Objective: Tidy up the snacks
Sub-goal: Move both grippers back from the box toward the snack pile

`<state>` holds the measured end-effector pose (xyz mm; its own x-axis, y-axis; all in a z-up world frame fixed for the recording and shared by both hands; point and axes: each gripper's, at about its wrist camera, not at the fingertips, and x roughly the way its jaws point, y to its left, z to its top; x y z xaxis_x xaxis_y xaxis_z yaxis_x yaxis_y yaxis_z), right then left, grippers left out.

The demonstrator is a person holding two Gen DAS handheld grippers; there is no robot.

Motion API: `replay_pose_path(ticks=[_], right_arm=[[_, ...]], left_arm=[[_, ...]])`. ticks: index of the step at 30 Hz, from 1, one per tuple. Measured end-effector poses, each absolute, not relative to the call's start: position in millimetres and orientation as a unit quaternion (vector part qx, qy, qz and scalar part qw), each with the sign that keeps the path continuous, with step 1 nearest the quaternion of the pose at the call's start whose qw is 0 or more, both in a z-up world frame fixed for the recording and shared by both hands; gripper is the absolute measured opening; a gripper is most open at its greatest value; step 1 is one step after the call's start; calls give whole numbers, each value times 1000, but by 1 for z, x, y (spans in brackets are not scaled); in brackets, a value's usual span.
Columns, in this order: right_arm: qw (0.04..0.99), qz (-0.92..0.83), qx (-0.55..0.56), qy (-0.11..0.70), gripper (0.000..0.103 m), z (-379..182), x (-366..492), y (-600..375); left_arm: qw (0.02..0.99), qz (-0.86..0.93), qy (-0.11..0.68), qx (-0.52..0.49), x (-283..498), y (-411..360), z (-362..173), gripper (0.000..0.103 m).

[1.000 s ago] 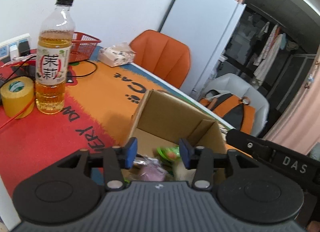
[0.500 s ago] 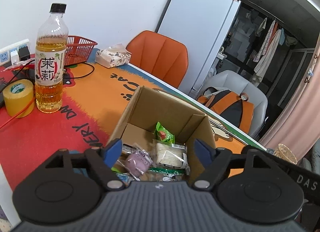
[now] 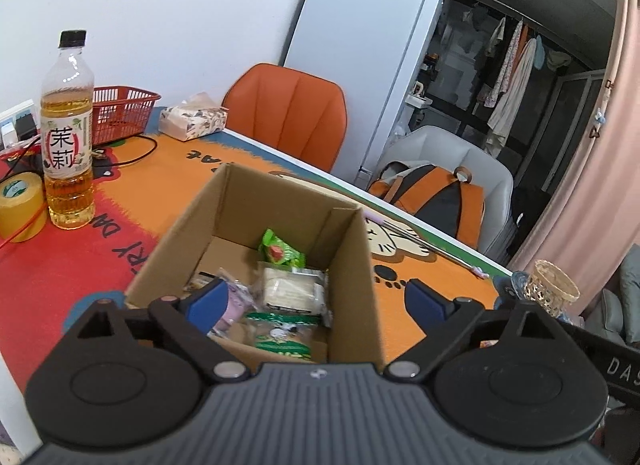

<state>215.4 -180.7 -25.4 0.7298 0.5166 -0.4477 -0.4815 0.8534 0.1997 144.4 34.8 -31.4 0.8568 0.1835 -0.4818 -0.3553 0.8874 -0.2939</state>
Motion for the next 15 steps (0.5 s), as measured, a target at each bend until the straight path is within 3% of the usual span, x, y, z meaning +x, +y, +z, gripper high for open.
replay_pose_path(ticks=[15], right_arm=[[938, 225, 66, 257, 99, -40, 213, -244]], left_arm=[[956, 94, 229, -158, 151, -18, -31, 97]])
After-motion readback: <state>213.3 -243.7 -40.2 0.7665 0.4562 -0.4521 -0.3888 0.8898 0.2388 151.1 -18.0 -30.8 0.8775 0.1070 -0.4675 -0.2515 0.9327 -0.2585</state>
